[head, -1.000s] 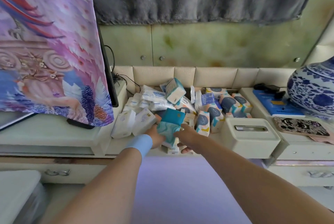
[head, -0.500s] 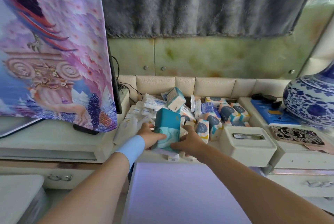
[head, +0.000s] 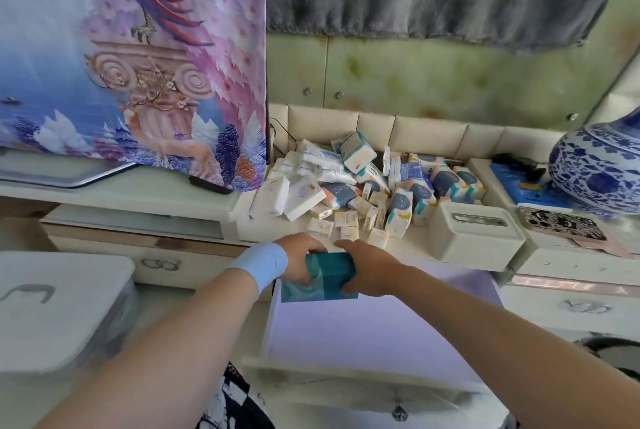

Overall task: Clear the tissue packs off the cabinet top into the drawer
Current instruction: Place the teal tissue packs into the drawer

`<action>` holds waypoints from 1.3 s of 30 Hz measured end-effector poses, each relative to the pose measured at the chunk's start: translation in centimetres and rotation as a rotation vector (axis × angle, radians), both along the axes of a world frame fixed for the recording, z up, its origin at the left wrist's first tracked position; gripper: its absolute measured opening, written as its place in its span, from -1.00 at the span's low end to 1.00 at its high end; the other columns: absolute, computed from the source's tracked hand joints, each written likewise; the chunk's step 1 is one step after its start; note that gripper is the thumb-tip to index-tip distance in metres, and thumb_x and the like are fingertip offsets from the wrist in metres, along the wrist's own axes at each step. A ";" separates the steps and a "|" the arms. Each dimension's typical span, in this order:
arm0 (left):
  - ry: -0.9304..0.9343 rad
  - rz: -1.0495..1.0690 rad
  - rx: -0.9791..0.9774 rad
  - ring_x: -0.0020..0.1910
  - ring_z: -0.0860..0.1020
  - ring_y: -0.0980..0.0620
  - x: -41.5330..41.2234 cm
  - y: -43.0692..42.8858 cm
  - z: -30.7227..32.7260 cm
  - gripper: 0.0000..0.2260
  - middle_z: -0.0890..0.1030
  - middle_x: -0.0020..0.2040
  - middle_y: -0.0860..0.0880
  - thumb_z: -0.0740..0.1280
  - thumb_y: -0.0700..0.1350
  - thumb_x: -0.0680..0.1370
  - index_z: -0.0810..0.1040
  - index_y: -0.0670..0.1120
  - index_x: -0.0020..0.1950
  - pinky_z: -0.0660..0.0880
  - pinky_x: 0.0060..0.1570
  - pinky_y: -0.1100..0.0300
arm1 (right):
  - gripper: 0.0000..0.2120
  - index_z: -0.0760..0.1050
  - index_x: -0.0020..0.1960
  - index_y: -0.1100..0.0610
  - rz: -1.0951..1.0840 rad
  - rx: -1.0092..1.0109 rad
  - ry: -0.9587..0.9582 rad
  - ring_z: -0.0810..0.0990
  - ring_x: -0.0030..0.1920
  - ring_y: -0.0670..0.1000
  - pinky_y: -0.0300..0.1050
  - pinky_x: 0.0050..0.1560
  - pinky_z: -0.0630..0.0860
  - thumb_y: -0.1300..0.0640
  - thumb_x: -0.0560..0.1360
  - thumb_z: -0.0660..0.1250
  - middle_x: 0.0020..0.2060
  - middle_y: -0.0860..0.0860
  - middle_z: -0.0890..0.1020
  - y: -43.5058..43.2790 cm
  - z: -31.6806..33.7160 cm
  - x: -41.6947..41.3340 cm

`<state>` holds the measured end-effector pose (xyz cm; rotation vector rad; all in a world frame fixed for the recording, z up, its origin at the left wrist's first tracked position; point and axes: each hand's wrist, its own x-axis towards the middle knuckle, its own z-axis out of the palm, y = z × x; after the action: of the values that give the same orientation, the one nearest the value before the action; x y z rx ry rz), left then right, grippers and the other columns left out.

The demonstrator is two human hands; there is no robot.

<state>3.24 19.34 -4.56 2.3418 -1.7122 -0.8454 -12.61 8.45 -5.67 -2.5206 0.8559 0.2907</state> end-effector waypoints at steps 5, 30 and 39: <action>-0.049 0.033 0.145 -0.01 0.53 -0.01 -0.3 -1.9 -3.5 -0.52 0.54 0.15 0.03 0.46 0.00 0.39 0.49 0.07 0.30 0.54 -0.02 0.12 | -0.32 0.27 0.39 0.00 -0.213 0.218 -0.024 0.56 -0.05 0.04 -0.25 -0.36 0.50 0.14 0.38 0.52 0.13 0.01 0.47 -2.2 -4.7 -0.6; -0.310 -0.077 0.299 0.30 0.36 -0.04 3.6 -3.1 -12.8 -0.40 0.29 0.36 -0.03 0.43 0.10 0.44 0.35 0.01 0.43 0.46 0.23 0.02 | -0.46 0.16 0.51 0.13 -0.555 0.960 -0.154 0.60 0.13 0.16 0.10 0.11 0.59 0.29 0.57 0.19 0.12 0.13 0.52 -1.0 -15.5 8.2; -0.261 -0.066 0.371 0.28 0.46 -0.09 4.2 -3.7 -7.8 -0.49 0.43 0.40 -0.03 0.32 0.05 0.56 0.35 -0.02 0.48 0.47 0.18 0.07 | -0.56 0.39 0.43 0.13 -0.245 0.528 -0.011 0.62 0.07 0.17 0.01 0.00 0.61 0.28 0.56 0.22 0.21 0.18 0.57 -3.0 -12.9 7.7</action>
<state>7.47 15.59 -12.38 2.7568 -1.8763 -0.9799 -4.92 5.45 -18.60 -1.9101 0.9298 0.3657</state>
